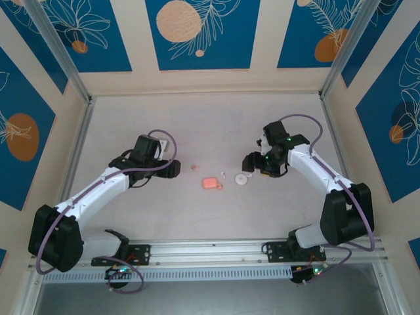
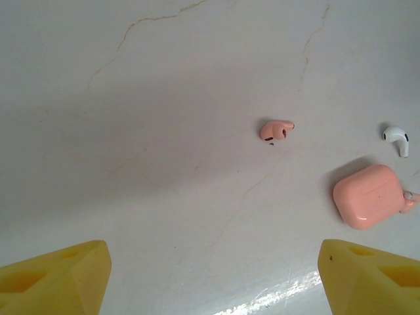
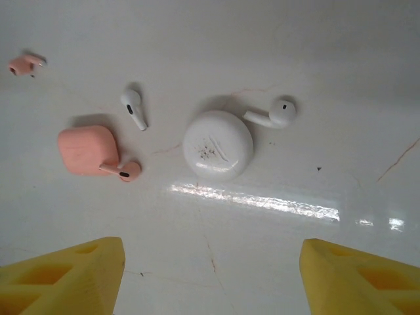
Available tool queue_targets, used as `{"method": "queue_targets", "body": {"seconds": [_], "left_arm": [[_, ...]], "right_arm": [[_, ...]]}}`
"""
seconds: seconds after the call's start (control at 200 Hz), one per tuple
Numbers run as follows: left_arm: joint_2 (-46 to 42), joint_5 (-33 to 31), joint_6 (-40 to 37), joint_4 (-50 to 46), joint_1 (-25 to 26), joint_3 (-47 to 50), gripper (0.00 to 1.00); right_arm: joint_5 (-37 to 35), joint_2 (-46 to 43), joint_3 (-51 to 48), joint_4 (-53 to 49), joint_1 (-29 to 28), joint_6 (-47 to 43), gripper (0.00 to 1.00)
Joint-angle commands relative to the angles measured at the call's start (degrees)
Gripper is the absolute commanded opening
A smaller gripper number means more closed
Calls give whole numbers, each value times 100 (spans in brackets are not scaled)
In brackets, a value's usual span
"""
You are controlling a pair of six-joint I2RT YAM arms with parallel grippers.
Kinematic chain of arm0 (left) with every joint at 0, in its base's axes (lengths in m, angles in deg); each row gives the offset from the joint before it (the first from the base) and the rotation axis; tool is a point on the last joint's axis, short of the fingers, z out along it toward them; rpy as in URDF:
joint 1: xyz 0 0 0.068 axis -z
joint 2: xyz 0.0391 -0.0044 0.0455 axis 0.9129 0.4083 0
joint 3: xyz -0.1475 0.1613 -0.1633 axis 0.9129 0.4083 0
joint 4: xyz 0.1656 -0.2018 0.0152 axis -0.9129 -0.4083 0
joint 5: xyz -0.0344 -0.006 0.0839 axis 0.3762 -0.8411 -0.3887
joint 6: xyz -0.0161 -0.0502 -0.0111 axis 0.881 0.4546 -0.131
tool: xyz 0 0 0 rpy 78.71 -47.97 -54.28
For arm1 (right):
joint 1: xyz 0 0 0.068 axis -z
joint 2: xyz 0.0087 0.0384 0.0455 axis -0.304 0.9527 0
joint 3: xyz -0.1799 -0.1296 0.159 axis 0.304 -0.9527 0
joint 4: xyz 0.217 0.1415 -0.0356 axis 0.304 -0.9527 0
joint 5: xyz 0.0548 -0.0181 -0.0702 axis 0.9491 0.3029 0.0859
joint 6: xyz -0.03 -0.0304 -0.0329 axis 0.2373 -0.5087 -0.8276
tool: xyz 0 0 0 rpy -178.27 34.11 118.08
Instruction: Insert wireless bluetooth earbuds into charging case
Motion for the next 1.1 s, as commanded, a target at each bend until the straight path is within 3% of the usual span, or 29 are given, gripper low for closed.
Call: {"method": "queue_targets", "body": {"seconds": [0.0,0.28,0.51,1.095], "left_arm": [[-38,118,161,-29,66,78,82],[-36,66,241,15,66,139,82],[16,26,186,-75,66,78,82],[116,149,181,80,66,25,82]], "right_arm": [[88,235,162,-125,-226,174,70],[-218,1113,474,-109,-569,610,69],[-432,1825,800,-193,-755,669,62],[-721,2645,1241,-240,-874,704,63]]}}
